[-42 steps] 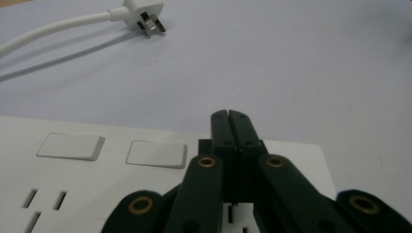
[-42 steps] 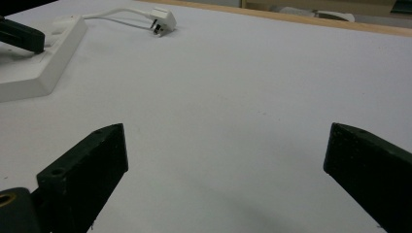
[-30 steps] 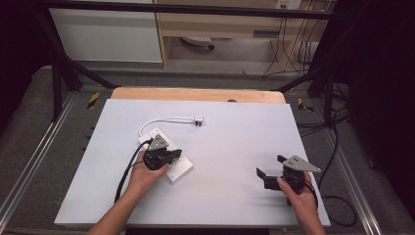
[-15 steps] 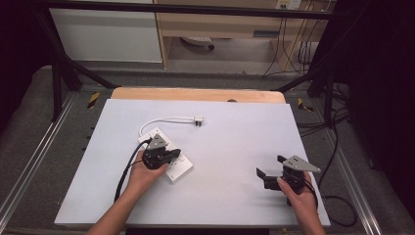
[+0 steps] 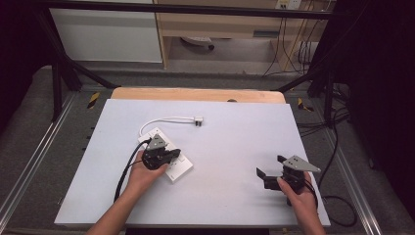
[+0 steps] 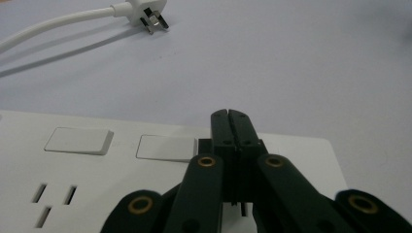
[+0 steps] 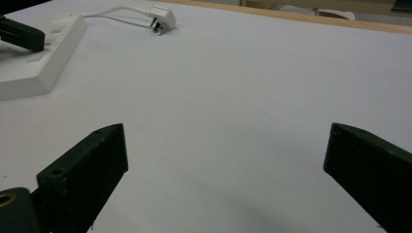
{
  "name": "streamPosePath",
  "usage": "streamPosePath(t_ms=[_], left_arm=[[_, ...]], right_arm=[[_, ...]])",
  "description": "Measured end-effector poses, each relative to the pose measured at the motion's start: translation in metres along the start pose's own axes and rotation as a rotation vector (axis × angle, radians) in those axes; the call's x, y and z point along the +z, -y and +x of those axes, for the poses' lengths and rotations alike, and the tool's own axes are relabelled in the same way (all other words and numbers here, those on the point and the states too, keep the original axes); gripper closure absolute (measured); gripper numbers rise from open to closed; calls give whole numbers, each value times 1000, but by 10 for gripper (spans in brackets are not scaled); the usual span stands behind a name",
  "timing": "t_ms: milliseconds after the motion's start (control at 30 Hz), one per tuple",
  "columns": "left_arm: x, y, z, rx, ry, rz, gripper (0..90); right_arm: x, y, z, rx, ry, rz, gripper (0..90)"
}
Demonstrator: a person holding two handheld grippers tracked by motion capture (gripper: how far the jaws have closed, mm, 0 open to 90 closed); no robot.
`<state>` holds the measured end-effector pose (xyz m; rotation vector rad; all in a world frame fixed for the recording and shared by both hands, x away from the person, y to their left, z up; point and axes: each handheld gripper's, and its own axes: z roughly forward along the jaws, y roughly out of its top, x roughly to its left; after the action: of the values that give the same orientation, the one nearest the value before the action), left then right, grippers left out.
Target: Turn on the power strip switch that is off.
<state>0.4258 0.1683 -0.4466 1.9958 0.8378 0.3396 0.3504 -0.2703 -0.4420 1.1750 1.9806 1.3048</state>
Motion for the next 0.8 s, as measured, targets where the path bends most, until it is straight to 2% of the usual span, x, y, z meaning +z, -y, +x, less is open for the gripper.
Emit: streamPosePath(t_ms=[400,800], left_arm=[[0,-1,-1,1,-3,2,900],[-2,-2,0,-16,-5,-9,900]], right_arm=[[0,0,0,1,-1,-1,26],[0,0,0,1,-1,-1,26]])
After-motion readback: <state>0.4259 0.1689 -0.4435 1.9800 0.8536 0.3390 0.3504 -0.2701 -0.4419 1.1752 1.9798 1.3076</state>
